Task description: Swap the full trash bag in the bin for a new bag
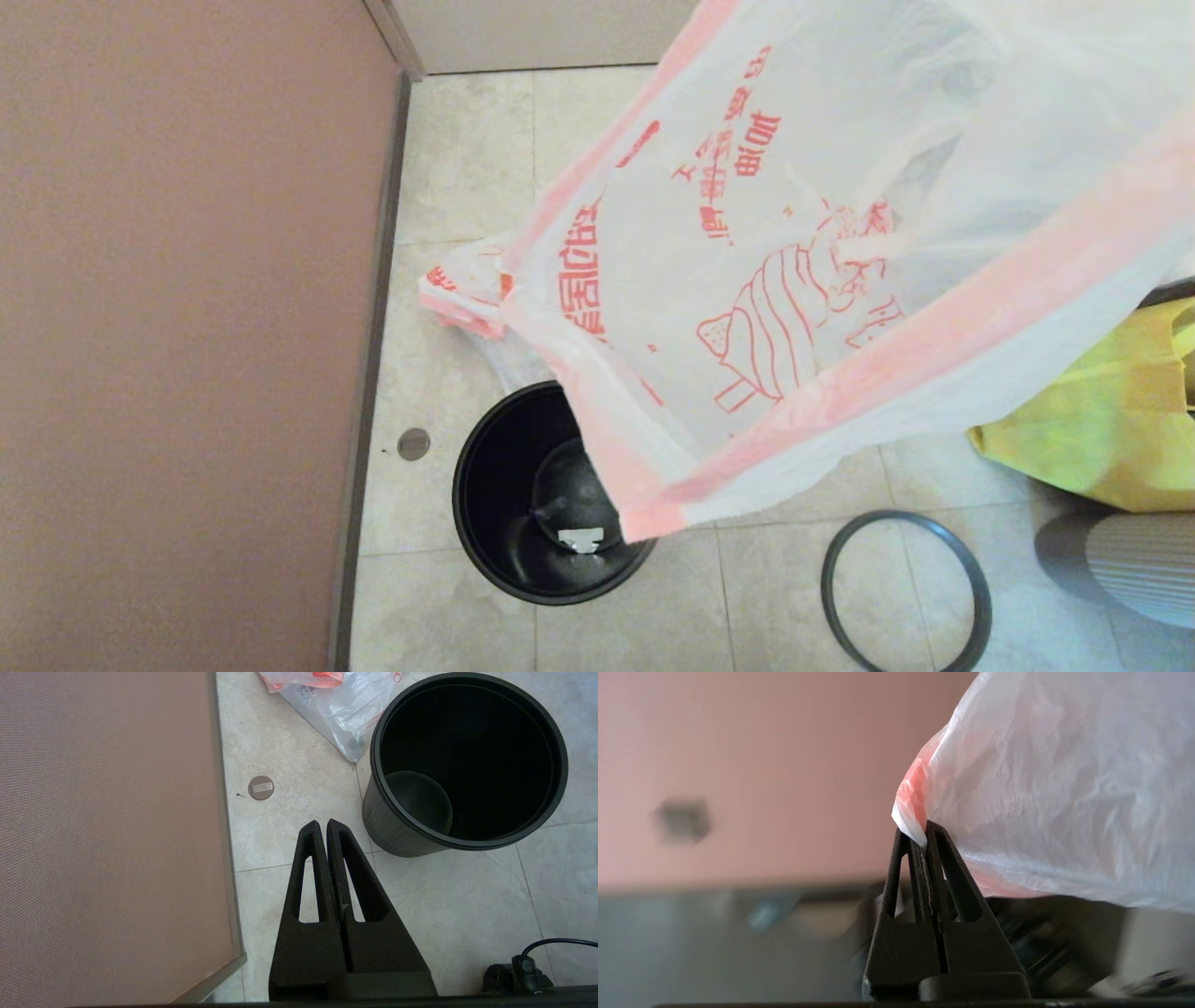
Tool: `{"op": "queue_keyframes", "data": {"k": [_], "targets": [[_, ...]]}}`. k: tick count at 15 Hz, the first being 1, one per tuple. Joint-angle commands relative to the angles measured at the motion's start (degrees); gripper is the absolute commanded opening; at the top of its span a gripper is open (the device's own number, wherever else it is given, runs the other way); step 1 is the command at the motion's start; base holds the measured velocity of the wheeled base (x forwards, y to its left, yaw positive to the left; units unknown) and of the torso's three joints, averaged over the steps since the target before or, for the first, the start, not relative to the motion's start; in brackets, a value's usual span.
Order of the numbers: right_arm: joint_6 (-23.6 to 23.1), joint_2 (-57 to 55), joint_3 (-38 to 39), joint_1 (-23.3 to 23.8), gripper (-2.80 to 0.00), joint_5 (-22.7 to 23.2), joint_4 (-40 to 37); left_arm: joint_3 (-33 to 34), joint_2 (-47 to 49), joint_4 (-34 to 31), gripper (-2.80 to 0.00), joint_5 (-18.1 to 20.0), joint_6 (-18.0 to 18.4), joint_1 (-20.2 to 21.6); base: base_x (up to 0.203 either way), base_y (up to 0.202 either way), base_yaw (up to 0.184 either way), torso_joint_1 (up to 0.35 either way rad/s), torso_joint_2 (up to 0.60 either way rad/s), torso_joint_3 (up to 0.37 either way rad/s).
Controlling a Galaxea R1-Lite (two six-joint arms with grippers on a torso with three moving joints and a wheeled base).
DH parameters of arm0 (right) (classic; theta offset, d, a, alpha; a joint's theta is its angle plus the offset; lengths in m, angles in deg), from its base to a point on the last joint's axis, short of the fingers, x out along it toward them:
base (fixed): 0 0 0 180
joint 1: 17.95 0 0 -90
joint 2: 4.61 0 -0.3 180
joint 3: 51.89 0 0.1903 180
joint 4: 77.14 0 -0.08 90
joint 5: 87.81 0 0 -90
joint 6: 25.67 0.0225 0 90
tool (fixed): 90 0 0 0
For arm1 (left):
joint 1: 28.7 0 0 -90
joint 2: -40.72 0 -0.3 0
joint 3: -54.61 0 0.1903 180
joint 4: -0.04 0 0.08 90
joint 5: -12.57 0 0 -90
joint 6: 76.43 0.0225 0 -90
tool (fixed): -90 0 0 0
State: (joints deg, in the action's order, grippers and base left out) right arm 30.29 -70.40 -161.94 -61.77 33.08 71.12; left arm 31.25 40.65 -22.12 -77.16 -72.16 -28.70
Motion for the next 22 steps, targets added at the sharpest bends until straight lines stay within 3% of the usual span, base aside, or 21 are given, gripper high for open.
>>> {"op": "queue_keyframes", "data": {"k": [1, 6, 8, 15, 22], "targets": [[0.5, -2.3, -0.7, -2.9, -2.8, 1.7, 0.1, 0.6, 0.1, 0.0, -2.8, 0.0, 0.0, 0.0, 0.0, 0.0, 0.0, 0.0, 0.0, 0.0], [0.1, -11.2, -3.1, -10.2, -2.8, 3.5, 3.3, 0.6, 0.1, 0.0, -2.8, 0.0, 0.0, 0.0, 0.0, 0.0, 0.0, 0.0, 0.0, 0.0], [0.0, -13.6, -4.6, -10.9, -2.8, 6.3, 5.8, 0.6, 0.1, 0.0, -2.8, 0.0, 0.0, 0.0, 0.0, 0.0, 0.0, 0.0, 0.0, 0.0], [0.0, -22.4, -7.5, -13.0, -2.8, 7.4, 9.3, 0.6, 0.1, 0.0, -2.8, 0.0, 0.0, 0.0, 0.0, 0.0, 0.0, 0.0, 0.0, 0.0], [0.1, -32.0, -17.9, -15.4, -2.8, 9.2, 10.2, 0.6, 0.1, 0.0, -2.8, 0.0, 0.0, 0.0, 0.0, 0.0, 0.0, 0.0, 0.0, 0.0]]}}
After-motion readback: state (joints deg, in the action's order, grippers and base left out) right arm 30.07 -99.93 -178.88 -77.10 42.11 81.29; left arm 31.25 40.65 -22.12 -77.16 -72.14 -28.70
